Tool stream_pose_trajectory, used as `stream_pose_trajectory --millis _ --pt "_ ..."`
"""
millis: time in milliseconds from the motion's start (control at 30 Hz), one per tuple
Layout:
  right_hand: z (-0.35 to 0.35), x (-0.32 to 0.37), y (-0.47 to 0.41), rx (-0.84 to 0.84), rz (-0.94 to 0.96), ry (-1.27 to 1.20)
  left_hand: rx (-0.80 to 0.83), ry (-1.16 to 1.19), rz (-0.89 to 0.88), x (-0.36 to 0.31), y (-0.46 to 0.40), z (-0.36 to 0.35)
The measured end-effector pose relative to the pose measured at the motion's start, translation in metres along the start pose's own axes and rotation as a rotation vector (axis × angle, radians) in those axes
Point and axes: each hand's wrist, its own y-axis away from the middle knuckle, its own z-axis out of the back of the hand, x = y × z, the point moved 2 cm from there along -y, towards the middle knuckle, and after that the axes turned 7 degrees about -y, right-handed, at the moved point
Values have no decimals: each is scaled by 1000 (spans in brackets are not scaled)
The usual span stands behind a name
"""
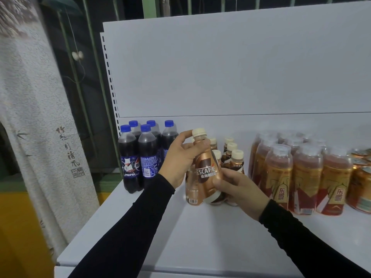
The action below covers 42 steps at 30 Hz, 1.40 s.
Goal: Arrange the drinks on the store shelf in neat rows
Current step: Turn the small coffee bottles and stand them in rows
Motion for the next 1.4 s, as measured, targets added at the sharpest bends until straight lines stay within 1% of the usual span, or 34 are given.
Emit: stream_pose_trajectory --millis 67,167,267,300,367,433,467,633,733,800,867,1033,1100,1233,1400 --pt "2 -2 0 -15 -13 -102 6 11 16 0 -1 1" --pt "4 -6 -1 -26 -56 -185 42 11 54 1 -2 2" --pt "6 -8 -2 -44 -101 -245 43 -19 35 0 -1 3" --pt "5 -8 -1 -31 -104 -219 35 -24 22 0 -1 3" --pt "0 -3 0 -4 -95 -55 14 -25 1 0 0 2" --pt "-3 1 0 -2 -55 93 -6 -28 -9 1 0 2" --pt "-3 2 0 -5 -32 120 -13 -29 -10 1 0 1" --pt "-3 2 2 10 -1 70 -71 -27 -10 3 -2 1" --pt "-7 1 2 28 -14 143 -97 -19 -9 6 -3 1" --pt "-8 2 3 21 -14 145 -104 -18 -1 6 -1 -1" --pt "-7 2 4 8 -15 99 -97 -11 10 6 0 -1" --pt "-5 -1 3 -9 -45 -138 -20 -4 44 4 0 4" --pt "-4 0 2 -12 -56 -175 10 3 60 2 2 7" --pt "-3 2 1 18 -39 -155 6 12 50 3 4 11" --pt "-5 10 -1 44 9 -64 -88 33 28 -2 3 14"
